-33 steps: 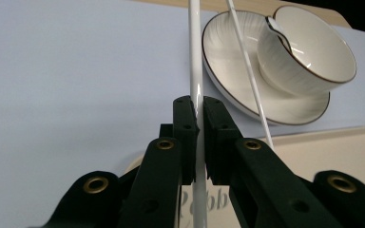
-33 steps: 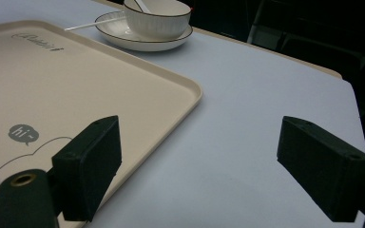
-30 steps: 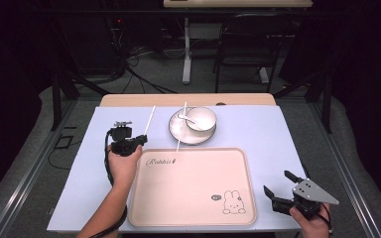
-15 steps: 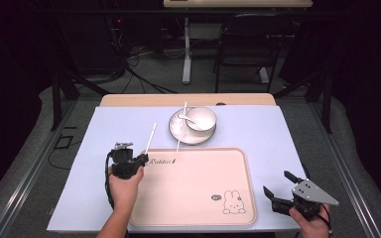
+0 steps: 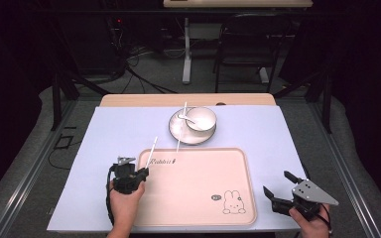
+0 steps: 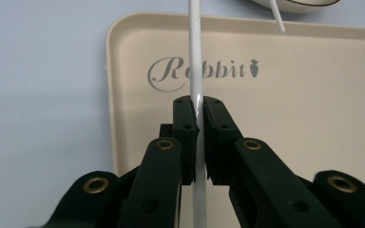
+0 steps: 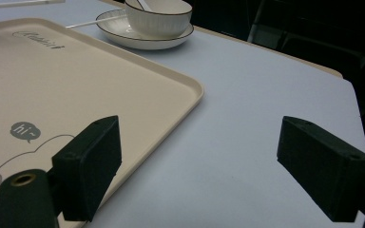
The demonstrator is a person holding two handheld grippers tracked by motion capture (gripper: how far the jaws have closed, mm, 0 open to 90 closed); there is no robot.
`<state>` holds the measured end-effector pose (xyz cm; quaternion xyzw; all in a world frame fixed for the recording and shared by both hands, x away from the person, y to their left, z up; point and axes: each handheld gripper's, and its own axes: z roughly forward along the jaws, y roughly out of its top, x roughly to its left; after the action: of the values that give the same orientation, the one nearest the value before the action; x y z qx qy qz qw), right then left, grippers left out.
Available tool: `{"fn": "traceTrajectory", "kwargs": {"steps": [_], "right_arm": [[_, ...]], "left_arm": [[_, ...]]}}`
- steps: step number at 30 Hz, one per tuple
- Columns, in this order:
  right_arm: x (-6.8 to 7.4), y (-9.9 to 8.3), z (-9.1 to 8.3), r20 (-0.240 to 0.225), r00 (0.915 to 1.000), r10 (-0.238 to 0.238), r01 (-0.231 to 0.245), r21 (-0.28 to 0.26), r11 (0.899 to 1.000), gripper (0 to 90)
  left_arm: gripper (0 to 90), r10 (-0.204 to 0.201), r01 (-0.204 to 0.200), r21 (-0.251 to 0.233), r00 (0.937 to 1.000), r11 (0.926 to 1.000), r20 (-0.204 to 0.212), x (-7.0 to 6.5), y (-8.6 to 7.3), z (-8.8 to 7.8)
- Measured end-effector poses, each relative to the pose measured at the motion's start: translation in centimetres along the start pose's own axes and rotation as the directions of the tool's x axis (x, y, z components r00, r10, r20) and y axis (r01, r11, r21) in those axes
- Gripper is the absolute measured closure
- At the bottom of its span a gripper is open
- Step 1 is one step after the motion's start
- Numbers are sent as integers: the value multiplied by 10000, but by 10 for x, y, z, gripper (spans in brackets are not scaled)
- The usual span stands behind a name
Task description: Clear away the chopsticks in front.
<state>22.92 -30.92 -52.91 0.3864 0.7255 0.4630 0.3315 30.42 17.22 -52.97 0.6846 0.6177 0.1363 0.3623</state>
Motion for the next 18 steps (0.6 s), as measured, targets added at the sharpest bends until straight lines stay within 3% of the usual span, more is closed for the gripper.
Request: {"fn": "traceTrajectory", "kwargs": {"steps": [6,7,9,18], "right_arm": [[1,0,0,-16,10000,-23,23,-18,10000,144],[1,0,0,-14,10000,-20,20,-9,10000,144],[1,0,0,-21,10000,-22,22,-2,10000,144],[0,0,0,-15,10000,-38,38,21,10000,144]], "left_arm": [[851,-157,158,71,9998,9999,-93,3,-10,-3],[851,-42,45,92,9993,9999,-361,3,-13,-4],[851,-61,66,100,9988,9999,-486,2,-16,-5],[850,234,-206,344,9963,9992,-826,-2,-23,-4]]}}
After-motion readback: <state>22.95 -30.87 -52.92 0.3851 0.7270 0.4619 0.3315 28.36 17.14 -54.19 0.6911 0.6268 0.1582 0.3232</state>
